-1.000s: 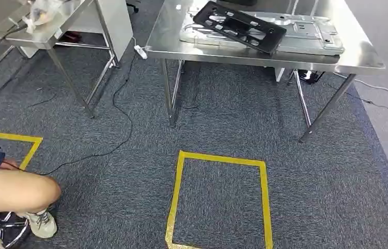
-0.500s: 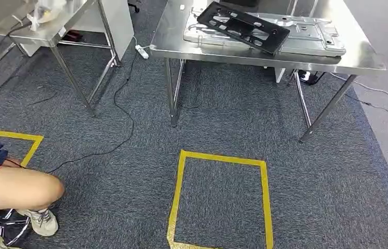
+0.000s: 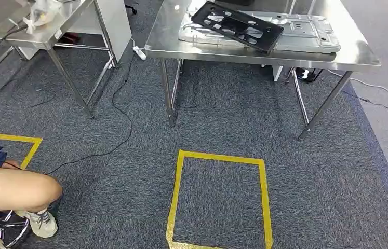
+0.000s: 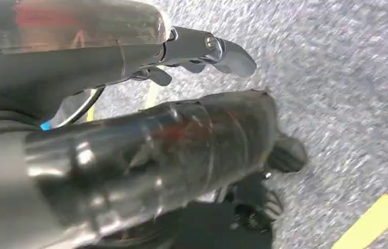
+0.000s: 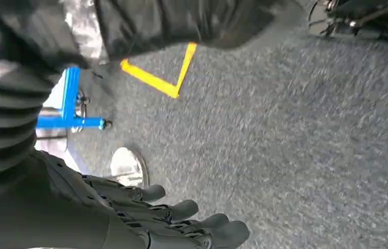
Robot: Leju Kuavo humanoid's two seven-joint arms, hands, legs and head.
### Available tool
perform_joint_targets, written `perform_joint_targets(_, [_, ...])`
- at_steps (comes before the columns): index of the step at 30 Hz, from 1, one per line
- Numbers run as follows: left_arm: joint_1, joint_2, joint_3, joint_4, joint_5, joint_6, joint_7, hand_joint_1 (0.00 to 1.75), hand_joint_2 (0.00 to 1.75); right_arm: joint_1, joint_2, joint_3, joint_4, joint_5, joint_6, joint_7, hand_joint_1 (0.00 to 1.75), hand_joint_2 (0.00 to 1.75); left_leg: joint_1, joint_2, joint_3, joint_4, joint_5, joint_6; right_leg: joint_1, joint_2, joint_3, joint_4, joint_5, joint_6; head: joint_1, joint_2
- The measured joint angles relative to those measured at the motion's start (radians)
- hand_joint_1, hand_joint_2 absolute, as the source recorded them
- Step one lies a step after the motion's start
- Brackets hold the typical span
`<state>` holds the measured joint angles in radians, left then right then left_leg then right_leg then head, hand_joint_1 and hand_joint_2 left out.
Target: Take the parts from the cabinet and place them on the table.
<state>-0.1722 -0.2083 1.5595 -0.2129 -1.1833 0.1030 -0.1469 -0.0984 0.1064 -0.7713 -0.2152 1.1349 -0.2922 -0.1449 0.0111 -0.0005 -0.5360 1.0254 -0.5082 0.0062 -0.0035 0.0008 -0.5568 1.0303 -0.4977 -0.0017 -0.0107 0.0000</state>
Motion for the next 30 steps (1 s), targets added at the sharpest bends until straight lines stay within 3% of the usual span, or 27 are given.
perform_joint_targets(2, [0.001, 0.0, 0.0, 0.0, 0.0, 0.002, -0.001, 0.0, 0.0, -0.002, 0.007, -0.015, 0.0, -0.008, 0.008, -0.005, 0.0, 0.0, -0.005, 0.0, -0.005, 0.0, 0.004, 0.008, -0.002, 0.0, -0.001, -0.004, 0.007, 0.011, 0.0, 0.0])
perform_joint_targets(4, [0.001, 0.0, 0.0, 0.0, 0.0, 0.003, -0.001, 0.0, 0.0, -0.002, 0.008, -0.027, 0.0, -0.014, 0.015, -0.008, 0.0, 0.0, 0.003, 0.005, -0.003, -0.013, 0.016, 0.026, -0.006, 0.0, -0.004, 0.009, -0.005, 0.021, 0.0, 0.0])
perform_joint_targets(5, [-0.001, 0.0, 0.0, 0.0, 0.0, 0.003, -0.002, 0.0, 0.0, -0.002, 0.009, -0.031, 0.0, -0.016, 0.016, -0.009, 0.0, 0.0, 0.003, 0.005, -0.005, -0.016, 0.019, 0.032, -0.006, -0.001, -0.02, 0.042, -0.035, 0.026, 0.0, 0.0])
perform_joint_targets(7, [0.0, 0.0, 0.0, 0.0, 0.0, 0.003, -0.002, 0.0, 0.0, -0.002, 0.013, -0.039, 0.0, -0.015, 0.018, -0.009, 0.0, 0.0, 0.001, 0.014, -0.012, -0.015, 0.022, 0.036, -0.01, 0.0, -0.09, 0.193, -0.117, 0.034, 0.0, 0.0])
perform_joint_targets(8, [0.001, 0.0, 0.0, 0.0, 0.0, 0.003, -0.002, 0.0, 0.0, -0.002, 0.015, -0.041, 0.0, -0.013, 0.018, -0.01, 0.0, 0.0, 0.0, 0.02, -0.014, -0.014, 0.022, 0.036, -0.01, -0.001, -0.123, 0.263, -0.143, 0.036, 0.0, 0.0])
perform_joint_targets(9, [0.001, 0.0, 0.0, 0.0, 0.0, 0.005, -0.002, 0.0, 0.0, -0.002, 0.017, -0.044, 0.0, -0.013, 0.018, -0.01, 0.0, 0.0, -0.001, 0.026, -0.015, -0.013, 0.022, 0.036, -0.01, -0.001, -0.139, 0.297, -0.146, 0.036, 0.0, 0.0])
perform_joint_targets(10, [0.001, 0.0, 0.0, 0.0, 0.0, 0.005, -0.002, 0.0, 0.0, -0.001, 0.017, -0.045, 0.0, -0.013, 0.017, -0.01, 0.0, 0.0, -0.001, 0.031, -0.016, -0.012, 0.021, 0.036, -0.01, -0.001, -0.133, 0.285, -0.126, 0.035, 0.0, 0.0])
perform_joint_targets(11, [0.001, 0.0, 0.0, 0.0, 0.0, 0.006, -0.003, 0.0, 0.0, -0.001, 0.018, -0.046, 0.0, -0.013, 0.017, -0.009, 0.0, 0.0, -0.001, 0.037, -0.015, -0.011, 0.021, 0.035, -0.01, -0.002, -0.105, 0.231, -0.089, 0.032, 0.0, 0.0])
perform_joint_targets(12, [0.0, 0.0, 0.0, 0.0, 0.0, 0.006, -0.003, 0.0, 0.0, -0.001, 0.018, -0.047, 0.0, -0.013, 0.017, -0.009, 0.0, 0.0, -0.001, 0.043, -0.013, -0.011, 0.02, 0.034, -0.009, -0.008, -0.055, 0.135, -0.04, 0.027, 0.0, 0.0])
perform_joint_targets(13, [0.0, -0.001, 0.0, 0.0, 0.0, 0.006, -0.003, 0.0, 0.0, -0.002, 0.018, -0.047, 0.0, -0.013, 0.016, -0.008, 0.0, 0.0, -0.001, 0.049, -0.01, -0.011, 0.019, 0.032, -0.006, -0.03, -0.005, 0.039, -0.001, 0.018, 0.0, 0.0])
perform_joint_targets(14, [0.0, -0.001, 0.0, 0.0, 0.0, 0.006, -0.003, 0.0, 0.0, -0.005, 0.018, -0.048, 0.0, -0.012, 0.016, -0.008, 0.0, 0.0, -0.005, 0.056, -0.009, -0.01, 0.017, 0.028, 0.005, -0.07, 0.014, -0.01, -0.011, 0.011, 0.0, 0.0])
perform_joint_targets(18, [-0.003, -0.001, 0.0, 0.0, 0.001, 0.007, -0.006, 0.0, 0.0, -0.006, 0.019, -0.051, 0.0, -0.007, 0.016, -0.009, 0.0, 0.0, -0.007, 0.084, -0.002, -0.016, 0.017, 0.006, 0.01, -0.031, 0.005, -0.015, 0.002, -0.004, 0.0, 0.0])
perform_joint_targets(19, [-0.003, 0.0, 0.0, 0.0, 0.002, 0.007, -0.006, 0.0, 0.0, -0.006, 0.021, -0.052, 0.0, -0.005, 0.017, -0.009, 0.0, 0.0, -0.006, 0.074, -0.007, -0.008, 0.008, -0.004, -0.004, -0.023, 0.012, -0.026, 0.013, -0.013, -0.001, 0.0])
perform_joint_targets(20, [-0.003, 0.0, 0.0, 0.0, 0.002, 0.007, -0.009, 0.0, 0.0, -0.006, 0.023, -0.052, 0.0, -0.003, 0.017, -0.01, 0.0, 0.0, -0.005, 0.044, -0.015, 0.018, -0.016, -0.008, -0.004, -0.016, 0.011, -0.029, 0.015, -0.018, -0.001, 0.0])
perform_joint_targets(21, [-0.003, 0.0, 0.0, 0.0, 0.003, 0.006, -0.011, 0.0, 0.0, -0.007, 0.024, -0.052, 0.0, -0.002, 0.018, -0.013, 0.0, 0.0, -0.003, 0.024, -0.04, 0.079, -0.06, -0.009, -0.003, -0.01, 0.007, -0.028, 0.018, -0.023, -0.002, 0.0])
perform_joint_targets(23, [0.001, 0.001, 0.0, 0.0, 0.007, 0.006, -0.015, 0.0, 0.0, -0.008, 0.026, -0.052, 0.0, -0.002, 0.019, -0.025, 0.0, 0.0, -0.001, 0.01, -0.109, 0.235, -0.133, -0.012, 0.0, 0.007, 0.003, -0.027, 0.019, -0.024, -0.002, 0.0])
perform_joint_targets(24, [0.002, 0.001, 0.0, 0.0, 0.007, 0.007, -0.015, 0.0, 0.0, -0.007, 0.026, -0.053, 0.0, -0.002, 0.019, -0.028, 0.0, 0.0, -0.001, 0.009, -0.134, 0.288, -0.144, -0.013, 0.0, 0.017, 0.001, -0.025, 0.019, -0.024, -0.002, 0.0])
perform_joint_targets(25, [0.004, 0.001, 0.0, 0.0, 0.007, 0.006, -0.016, 0.0, 0.0, -0.007, 0.026, -0.053, 0.0, -0.002, 0.02, -0.029, 0.0, 0.0, 0.0, 0.009, -0.134, 0.287, -0.126, -0.014, 0.0, 0.027, 0.001, -0.022, 0.019, -0.024, -0.002, 0.0])
perform_joint_targets(26, [0.004, 0.001, 0.0, 0.0, 0.006, 0.006, -0.016, 0.0, 0.0, -0.006, 0.026, -0.053, 0.0, -0.002, 0.02, -0.029, 0.0, 0.0, 0.0, 0.008, -0.112, 0.239, -0.088, -0.013, 0.0, 0.038, 0.001, -0.019, 0.019, -0.024, -0.002, 0.0])
perform_joint_targets(28, [0.003, 0.001, 0.0, 0.0, 0.007, 0.006, -0.016, 0.0, 0.0, -0.006, 0.029, -0.054, 0.0, -0.002, 0.02, -0.029, 0.0, 0.0, 0.001, -0.009, -0.031, 0.069, 0.002, -0.007, -0.001, 0.061, 0.0, -0.01, 0.015, -0.019, -0.002, 0.0])
perform_joint_targets(29, [0.004, 0.002, 0.0, 0.0, 0.007, 0.006, -0.017, 0.0, 0.0, -0.006, 0.031, -0.054, 0.0, -0.002, 0.021, -0.029, 0.0, 0.0, 0.003, -0.051, -0.004, 0.009, 0.001, -0.001, -0.003, 0.068, -0.004, -0.006, 0.013, -0.016, -0.001, 0.0])
perform_joint_targets(30, [0.003, 0.002, 0.0, 0.0, 0.007, 0.006, -0.017, 0.0, 0.0, -0.009, 0.032, -0.054, 0.0, -0.001, 0.022, -0.028, 0.0, 0.0, 0.001, -0.056, -0.003, -0.005, -0.001, -0.002, 0.003, 0.077, -0.011, 0.003, 0.012, -0.01, -0.002, 0.0])
